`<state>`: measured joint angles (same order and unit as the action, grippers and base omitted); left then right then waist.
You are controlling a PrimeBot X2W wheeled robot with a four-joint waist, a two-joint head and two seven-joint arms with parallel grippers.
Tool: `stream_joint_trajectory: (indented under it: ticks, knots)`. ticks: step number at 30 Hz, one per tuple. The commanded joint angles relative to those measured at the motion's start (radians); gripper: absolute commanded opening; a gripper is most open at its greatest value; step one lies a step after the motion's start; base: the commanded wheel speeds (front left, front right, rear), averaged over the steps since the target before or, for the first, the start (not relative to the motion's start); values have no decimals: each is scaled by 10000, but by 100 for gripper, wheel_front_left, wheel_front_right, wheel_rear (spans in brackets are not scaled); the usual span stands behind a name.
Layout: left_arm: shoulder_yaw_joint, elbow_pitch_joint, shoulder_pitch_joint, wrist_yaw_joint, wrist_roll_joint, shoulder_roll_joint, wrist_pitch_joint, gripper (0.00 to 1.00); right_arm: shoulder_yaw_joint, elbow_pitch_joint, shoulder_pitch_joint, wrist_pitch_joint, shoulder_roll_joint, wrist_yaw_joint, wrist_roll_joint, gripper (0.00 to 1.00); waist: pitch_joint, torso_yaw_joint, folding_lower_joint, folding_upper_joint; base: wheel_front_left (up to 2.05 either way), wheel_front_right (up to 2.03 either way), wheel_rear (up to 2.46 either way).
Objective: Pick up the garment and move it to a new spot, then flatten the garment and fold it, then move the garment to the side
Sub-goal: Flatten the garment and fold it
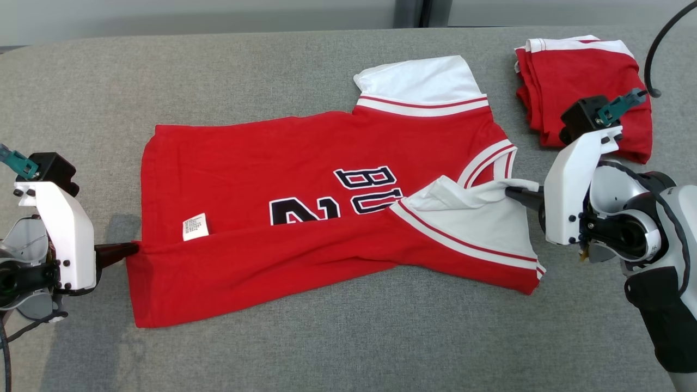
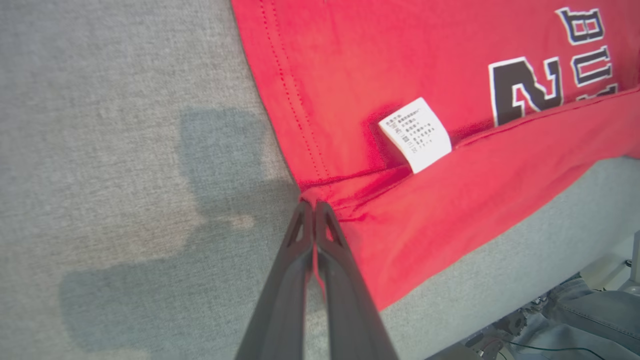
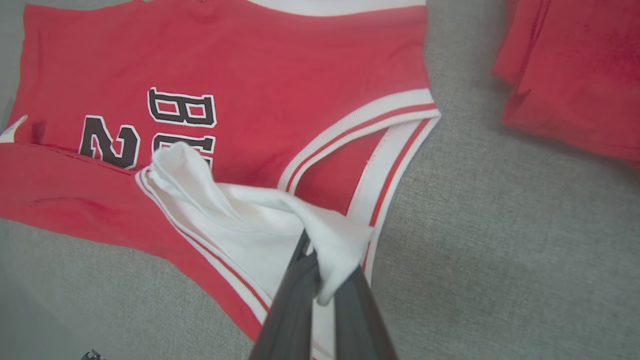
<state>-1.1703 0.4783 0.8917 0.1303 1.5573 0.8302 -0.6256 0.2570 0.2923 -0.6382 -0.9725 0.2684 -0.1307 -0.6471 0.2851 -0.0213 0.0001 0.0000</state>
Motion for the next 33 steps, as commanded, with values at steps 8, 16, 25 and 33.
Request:
stream_joint_trajectory:
  ticks: [8,16,25,33]
  knots:
    - [31,289,108,9,-125,-119,259,100,320,691,-359,847,54,-4,-25,100,-74,-88,-1,0,0,0,0]
    - [-10,86,-280,10,-179,39,588,100,758,588,-113,2673,344,-4,-496,100,-611,-60,-1,0,0,0,0]
    - [395,-398,-1140,10,-920,568,3587,100,1026,134,740,5142,952,-4,-653,100,-1371,-97,-1,0,0,0,0]
    - [614,-704,-2783,-1273,-1622,214,6967,100,447,-50,2752,7766,1076,-4,-328,100,-1985,211,-1,0,0,0,0]
